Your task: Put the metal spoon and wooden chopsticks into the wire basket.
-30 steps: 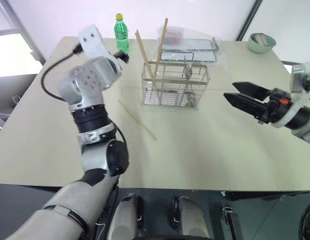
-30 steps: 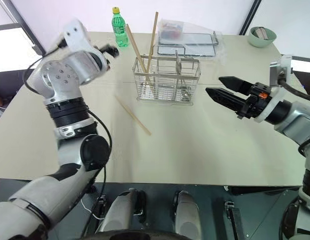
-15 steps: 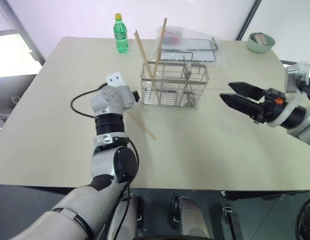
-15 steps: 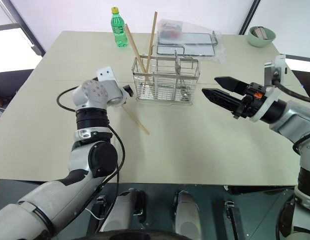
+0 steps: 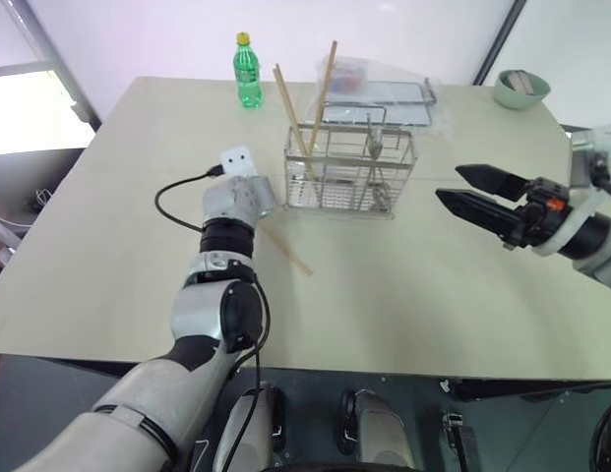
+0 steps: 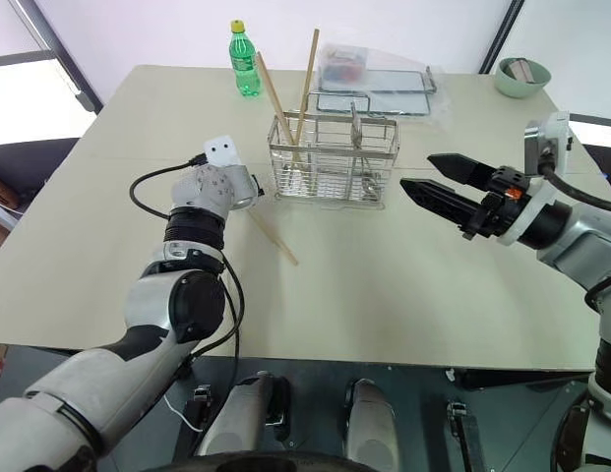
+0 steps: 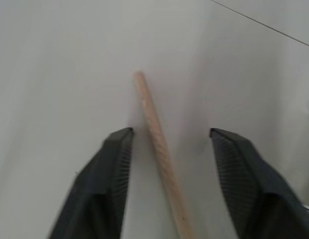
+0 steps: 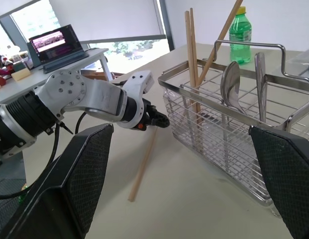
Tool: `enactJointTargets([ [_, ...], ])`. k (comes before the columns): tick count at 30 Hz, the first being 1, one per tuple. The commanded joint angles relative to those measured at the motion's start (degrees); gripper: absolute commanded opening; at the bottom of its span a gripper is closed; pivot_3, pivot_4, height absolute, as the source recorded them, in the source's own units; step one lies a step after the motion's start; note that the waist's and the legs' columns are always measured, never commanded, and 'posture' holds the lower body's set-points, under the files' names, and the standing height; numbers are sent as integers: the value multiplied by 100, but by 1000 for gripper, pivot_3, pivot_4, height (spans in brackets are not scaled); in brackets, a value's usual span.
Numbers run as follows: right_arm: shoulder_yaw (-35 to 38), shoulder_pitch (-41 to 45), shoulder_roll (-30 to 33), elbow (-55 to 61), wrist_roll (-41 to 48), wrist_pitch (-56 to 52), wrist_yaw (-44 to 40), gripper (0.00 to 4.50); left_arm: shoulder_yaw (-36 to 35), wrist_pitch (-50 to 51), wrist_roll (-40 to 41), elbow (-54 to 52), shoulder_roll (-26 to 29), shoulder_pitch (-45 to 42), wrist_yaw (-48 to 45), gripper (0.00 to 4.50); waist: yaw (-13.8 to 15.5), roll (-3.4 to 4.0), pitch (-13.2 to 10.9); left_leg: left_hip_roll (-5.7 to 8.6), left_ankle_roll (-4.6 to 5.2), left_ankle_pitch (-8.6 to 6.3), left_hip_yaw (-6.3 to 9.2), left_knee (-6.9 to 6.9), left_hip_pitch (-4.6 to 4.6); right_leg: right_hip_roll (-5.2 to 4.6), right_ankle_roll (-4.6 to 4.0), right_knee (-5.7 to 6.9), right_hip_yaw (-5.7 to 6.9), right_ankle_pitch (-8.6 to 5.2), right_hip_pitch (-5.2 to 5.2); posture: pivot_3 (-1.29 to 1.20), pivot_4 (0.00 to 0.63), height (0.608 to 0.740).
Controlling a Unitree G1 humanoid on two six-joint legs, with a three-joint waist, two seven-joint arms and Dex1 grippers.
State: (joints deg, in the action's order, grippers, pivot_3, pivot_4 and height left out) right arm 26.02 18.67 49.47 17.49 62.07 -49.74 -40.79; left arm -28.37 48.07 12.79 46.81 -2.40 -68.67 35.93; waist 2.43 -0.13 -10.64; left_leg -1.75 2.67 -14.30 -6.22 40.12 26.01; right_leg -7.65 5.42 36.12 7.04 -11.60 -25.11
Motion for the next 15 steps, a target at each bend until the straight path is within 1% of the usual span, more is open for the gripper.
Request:
enactJointTargets([
  [1,210,63,19,113,101,75,20,4500,-25,-95,155,273,-22,-83,-53,552,3,0,0,0,0,0,0,0,0,0,0,0,0,0,0,0,150,707],
  [2,203,84,21,88,98,79,20,4500,-44,-129,182,297,-7,-106,-40,79,7,0,0,0,0,0,1,0,0,0,0,0,0,0,0,0,150,707],
  [3,193,109,20,66,95,82,22,4500,-57,-162,204,322,9,-123,-34,30,9,-1,-1,0,0,0,1,0,1,0,0,0,1,0,0,0,150,707],
  [6,141,196,7,6,80,88,30,4500,-112,-296,238,368,75,-141,9,30,5,-1,-1,1,1,0,1,0,2,-1,0,-1,0,0,0,0,150,707],
  [11,34,292,-38,-75,36,92,-9,4500,-143,-383,277,270,337,-85,68,30,-19,-2,-1,0,1,0,1,-1,2,0,0,0,1,0,-3,0,150,707],
  [13,-1,315,-49,-102,19,88,-31,4500,-55,-725,247,163,487,-101,-121,30,-22,-5,-3,-1,1,-1,0,-2,4,1,0,0,1,0,-6,0,150,707],
  [15,-31,362,-52,-143,9,69,-42,4500,10,-1306,214,85,722,-181,-426,30,-33,-6,-4,-2,1,0,-4,-2,15,1,-1,1,0,1,-19,0,150,707],
])
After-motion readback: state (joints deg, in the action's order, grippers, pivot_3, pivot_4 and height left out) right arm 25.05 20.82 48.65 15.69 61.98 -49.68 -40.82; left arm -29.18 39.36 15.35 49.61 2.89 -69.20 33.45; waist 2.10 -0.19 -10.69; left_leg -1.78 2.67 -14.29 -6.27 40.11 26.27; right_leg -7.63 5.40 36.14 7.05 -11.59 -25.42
